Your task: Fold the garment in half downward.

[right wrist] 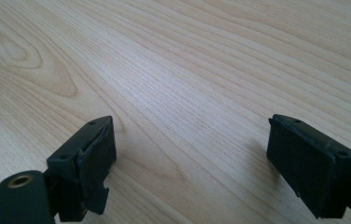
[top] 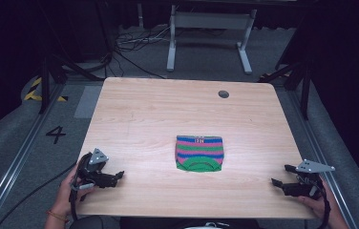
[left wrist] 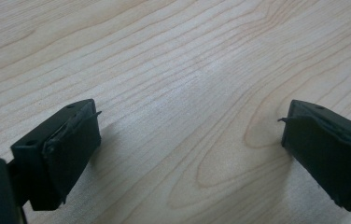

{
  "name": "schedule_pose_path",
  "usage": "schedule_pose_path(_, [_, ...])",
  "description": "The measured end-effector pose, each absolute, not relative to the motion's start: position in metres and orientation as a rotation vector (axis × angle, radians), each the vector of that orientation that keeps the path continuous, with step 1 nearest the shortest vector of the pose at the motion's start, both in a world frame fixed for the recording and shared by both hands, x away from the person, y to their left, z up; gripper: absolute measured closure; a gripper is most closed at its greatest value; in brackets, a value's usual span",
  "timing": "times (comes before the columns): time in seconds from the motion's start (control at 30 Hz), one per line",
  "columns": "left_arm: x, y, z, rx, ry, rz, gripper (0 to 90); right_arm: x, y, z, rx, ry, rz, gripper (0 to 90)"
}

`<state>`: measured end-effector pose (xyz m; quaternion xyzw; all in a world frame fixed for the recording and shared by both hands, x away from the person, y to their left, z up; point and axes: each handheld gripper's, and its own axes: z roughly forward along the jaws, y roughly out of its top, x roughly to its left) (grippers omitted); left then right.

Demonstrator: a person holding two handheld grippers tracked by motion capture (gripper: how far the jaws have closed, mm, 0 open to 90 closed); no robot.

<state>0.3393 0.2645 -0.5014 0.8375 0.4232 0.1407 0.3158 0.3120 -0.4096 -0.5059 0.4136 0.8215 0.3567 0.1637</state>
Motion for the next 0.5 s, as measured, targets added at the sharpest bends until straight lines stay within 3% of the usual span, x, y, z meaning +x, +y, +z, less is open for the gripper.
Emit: schedule_pose_path(0.5, [0.3414,0.2642,-0.5019,2.209,1.129,0.375,0.0,0.3120,-0.4096,-0.5059,1.180,2.343,1.017,15.9])
